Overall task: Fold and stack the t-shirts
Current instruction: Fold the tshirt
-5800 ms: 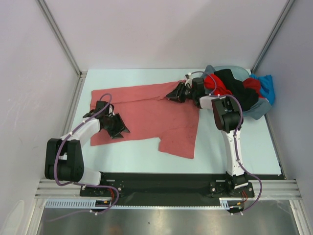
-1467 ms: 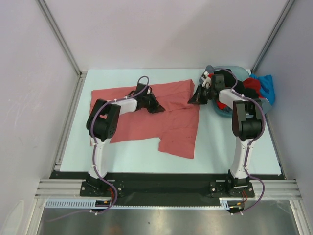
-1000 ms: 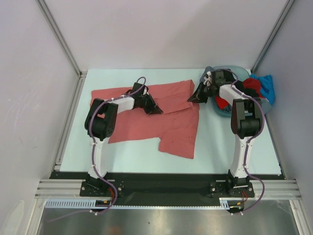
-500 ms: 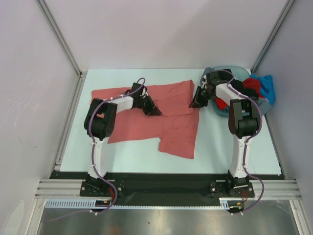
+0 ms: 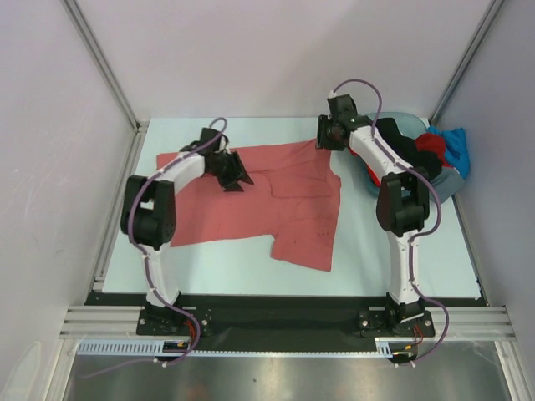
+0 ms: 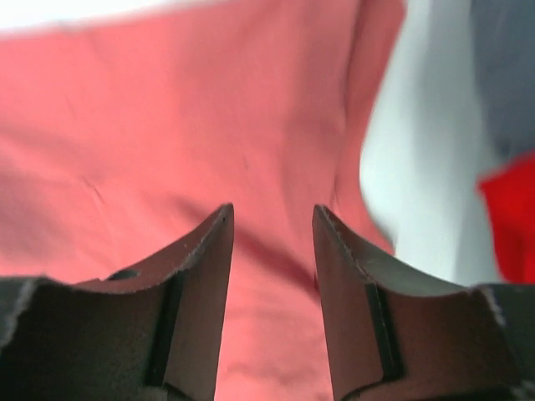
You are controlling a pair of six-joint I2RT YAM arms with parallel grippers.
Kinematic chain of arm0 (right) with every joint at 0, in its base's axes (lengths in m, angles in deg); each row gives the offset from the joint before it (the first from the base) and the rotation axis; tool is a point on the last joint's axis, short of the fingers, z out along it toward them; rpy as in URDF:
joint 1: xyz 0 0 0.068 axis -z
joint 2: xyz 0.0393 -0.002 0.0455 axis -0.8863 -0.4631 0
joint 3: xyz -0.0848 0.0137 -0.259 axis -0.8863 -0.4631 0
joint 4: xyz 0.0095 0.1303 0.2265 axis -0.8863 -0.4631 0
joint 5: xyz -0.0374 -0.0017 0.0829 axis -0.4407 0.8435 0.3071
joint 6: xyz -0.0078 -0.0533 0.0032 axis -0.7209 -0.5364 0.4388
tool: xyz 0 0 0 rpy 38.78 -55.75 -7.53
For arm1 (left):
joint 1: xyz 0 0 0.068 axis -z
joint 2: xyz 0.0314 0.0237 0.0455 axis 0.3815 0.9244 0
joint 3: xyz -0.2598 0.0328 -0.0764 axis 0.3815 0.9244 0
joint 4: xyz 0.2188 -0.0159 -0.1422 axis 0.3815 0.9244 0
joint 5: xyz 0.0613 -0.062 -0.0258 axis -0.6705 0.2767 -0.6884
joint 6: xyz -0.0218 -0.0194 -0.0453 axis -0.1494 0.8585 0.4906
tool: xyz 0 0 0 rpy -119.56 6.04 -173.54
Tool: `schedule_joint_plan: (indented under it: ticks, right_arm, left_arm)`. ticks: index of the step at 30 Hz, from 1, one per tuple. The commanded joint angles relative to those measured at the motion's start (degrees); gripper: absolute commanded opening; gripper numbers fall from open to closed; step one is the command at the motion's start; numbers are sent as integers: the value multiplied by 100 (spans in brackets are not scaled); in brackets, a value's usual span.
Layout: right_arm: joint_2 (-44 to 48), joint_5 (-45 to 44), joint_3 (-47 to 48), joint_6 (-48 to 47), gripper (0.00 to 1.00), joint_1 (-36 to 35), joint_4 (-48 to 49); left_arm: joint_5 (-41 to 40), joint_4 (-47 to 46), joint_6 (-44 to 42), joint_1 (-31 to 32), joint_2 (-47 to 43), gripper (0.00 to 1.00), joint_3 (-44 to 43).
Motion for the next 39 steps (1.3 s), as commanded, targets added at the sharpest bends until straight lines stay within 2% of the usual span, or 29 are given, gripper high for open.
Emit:
schedule_joint_plan:
  ticks: [1,6,7,13,17,20,23,27,30,31,34,36,39]
  right_arm:
    - [-576,-749,584,-17,46,-3,476]
    - [-1454,-943,1647,229,38,-21,538]
    - [-1552,-996,1736,247,35,-12,573]
    - [-2000,-1189,2035,378,29,49,1030]
    - [-2745,-997,3060,791,28,322,120]
    - [-2898,-961,3144,1002,29,523,-69]
    - [-2845,-804,3065,959,29,638,1]
    - [-2600,-153,3126,582,36,577,-86]
    - [-2083,-126,3029,265,48,393,-244]
    - [-1958,-91,3003,282,53,358,-340]
    - [-1380,-100,2776,527,61,226,-832]
    - [-1001,-100,2442,703,63,138,-1097]
    - [-271,278,1686,687,66,-143,-1141]
  left_arm:
    - [-629,13,-452,-736,-586,50,99]
    - [-796,-181,-277,-1406,-375,47,-76]
    - [-788,-207,-224,-1728,-244,47,-111]
    - [-604,-383,58,-2416,117,47,-322]
    - [-560,-383,-30,-2514,21,47,-305]
    - [-603,-208,14,-2523,-251,48,28]
    - [-831,-207,49,-2514,-936,49,905]
    - [-1436,100,23,-2540,-2295,49,2231]
    - [-2086,696,-21,-2672,-3018,50,2699]
    - [-2280,1020,5,-2776,-3499,50,2797]
    - [-2949,1539,224,-3031,-4222,51,3218]
    - [-3038,1761,487,-3216,-4452,51,3569]
    - [-2758,1850,681,-3638,-4559,50,4043]
